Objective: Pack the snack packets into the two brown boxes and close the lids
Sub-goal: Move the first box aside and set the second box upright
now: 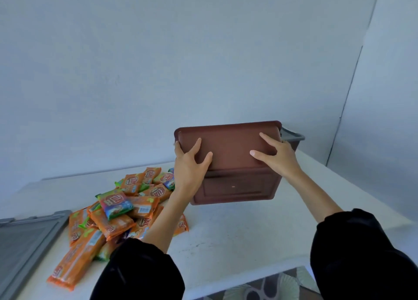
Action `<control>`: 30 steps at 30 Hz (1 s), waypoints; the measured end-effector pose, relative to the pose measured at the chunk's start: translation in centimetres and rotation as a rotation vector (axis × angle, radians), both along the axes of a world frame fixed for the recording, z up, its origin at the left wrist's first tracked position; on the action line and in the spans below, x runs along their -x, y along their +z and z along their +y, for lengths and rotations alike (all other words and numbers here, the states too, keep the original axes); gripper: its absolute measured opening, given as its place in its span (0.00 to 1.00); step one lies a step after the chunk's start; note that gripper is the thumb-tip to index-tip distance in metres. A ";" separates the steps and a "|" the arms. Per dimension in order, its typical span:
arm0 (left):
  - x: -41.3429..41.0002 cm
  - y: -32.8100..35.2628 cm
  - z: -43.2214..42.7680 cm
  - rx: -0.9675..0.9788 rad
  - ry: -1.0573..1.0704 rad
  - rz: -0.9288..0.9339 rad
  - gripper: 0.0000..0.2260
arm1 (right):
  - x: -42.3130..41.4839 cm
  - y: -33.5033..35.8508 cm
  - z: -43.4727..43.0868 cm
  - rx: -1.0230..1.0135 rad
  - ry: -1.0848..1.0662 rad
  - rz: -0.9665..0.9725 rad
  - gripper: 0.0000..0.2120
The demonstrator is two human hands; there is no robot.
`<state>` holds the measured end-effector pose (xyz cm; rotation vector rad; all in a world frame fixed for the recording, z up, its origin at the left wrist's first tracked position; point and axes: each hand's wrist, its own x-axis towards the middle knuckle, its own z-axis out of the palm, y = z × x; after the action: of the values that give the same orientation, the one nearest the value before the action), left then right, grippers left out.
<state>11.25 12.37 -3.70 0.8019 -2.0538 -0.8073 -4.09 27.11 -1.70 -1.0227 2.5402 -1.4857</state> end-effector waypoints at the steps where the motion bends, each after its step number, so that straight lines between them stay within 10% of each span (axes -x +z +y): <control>1: 0.7 0.0 0.4 0.003 -0.006 -0.013 0.25 | 0.7 -0.3 0.4 0.005 -0.001 -0.016 0.32; 30: 15.3 -1.6 5.5 0.013 0.164 -0.078 0.23 | 17.6 -2.7 2.9 0.007 0.151 0.023 0.31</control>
<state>-4.04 17.90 -5.28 0.9939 -2.0277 -0.6801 -21.66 30.04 -4.37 -1.2092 2.4125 -1.4523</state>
